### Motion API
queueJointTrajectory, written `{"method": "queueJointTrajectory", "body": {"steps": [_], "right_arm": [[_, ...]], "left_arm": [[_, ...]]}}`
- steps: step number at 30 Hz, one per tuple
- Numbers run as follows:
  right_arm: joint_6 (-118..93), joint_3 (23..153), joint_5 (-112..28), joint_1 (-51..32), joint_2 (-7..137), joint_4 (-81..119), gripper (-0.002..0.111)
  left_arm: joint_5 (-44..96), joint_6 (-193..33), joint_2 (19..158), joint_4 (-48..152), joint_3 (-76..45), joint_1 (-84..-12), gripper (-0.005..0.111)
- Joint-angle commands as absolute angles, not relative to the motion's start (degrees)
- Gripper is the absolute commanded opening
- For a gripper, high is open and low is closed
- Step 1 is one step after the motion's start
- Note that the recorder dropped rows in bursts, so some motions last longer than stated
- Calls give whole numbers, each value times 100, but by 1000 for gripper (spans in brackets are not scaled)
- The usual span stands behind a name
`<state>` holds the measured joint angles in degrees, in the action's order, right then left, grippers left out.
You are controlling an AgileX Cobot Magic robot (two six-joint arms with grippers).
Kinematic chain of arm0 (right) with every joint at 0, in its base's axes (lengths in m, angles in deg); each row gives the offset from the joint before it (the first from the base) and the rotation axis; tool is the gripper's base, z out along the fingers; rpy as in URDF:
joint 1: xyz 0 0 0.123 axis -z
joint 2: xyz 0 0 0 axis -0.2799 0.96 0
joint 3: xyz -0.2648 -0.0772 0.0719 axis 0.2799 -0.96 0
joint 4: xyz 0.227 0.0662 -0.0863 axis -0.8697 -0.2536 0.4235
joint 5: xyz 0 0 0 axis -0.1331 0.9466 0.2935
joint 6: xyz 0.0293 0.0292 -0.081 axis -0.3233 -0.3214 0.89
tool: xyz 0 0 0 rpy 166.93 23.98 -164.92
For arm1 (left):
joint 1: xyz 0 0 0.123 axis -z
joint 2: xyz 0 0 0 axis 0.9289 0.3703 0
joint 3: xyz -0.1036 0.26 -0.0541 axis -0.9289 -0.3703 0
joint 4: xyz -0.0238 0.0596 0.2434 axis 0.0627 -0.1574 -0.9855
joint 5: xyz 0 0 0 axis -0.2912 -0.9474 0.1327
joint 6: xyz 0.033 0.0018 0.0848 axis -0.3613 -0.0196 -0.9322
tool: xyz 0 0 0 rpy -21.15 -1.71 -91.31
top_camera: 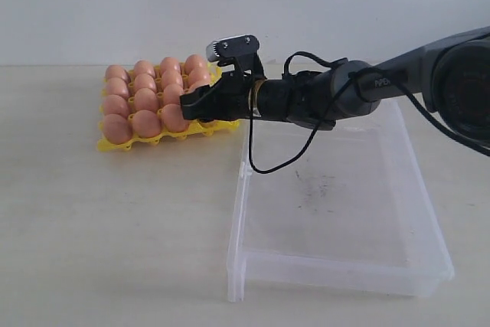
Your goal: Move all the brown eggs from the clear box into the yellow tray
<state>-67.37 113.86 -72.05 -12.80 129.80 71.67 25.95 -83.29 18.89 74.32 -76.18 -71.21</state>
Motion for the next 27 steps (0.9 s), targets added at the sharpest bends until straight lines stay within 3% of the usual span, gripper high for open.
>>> {"method": "queueJointTrajectory", "body": {"steps": [1, 6, 17, 22, 24, 27], "right_arm": [[-6969, 11416, -7200, -1292, 12981, 7241, 35], [-7302, 11416, -6965, -1292, 12981, 7409, 52], [-7410, 11416, -6922, -1282, 12801, 7498, 53], [-7565, 11416, -6268, -1282, 12242, 7753, 52], [-7813, 11374, -5905, -1282, 11939, 8071, 42], [-8043, 11211, -5745, -1282, 11531, 8683, 1]], "left_arm": [[2595, -8382, 1873, 7451, -7603, -7097, 4], [2595, -8382, 1873, 7451, -7603, -7097, 4], [2595, -8382, 1873, 7451, -7603, -7097, 4], [2595, -8382, 1873, 7451, -7603, -7097, 4], [2595, -8382, 1873, 7451, -7603, -7097, 4], [2595, -8382, 1873, 7451, -7603, -7097, 4]]}}
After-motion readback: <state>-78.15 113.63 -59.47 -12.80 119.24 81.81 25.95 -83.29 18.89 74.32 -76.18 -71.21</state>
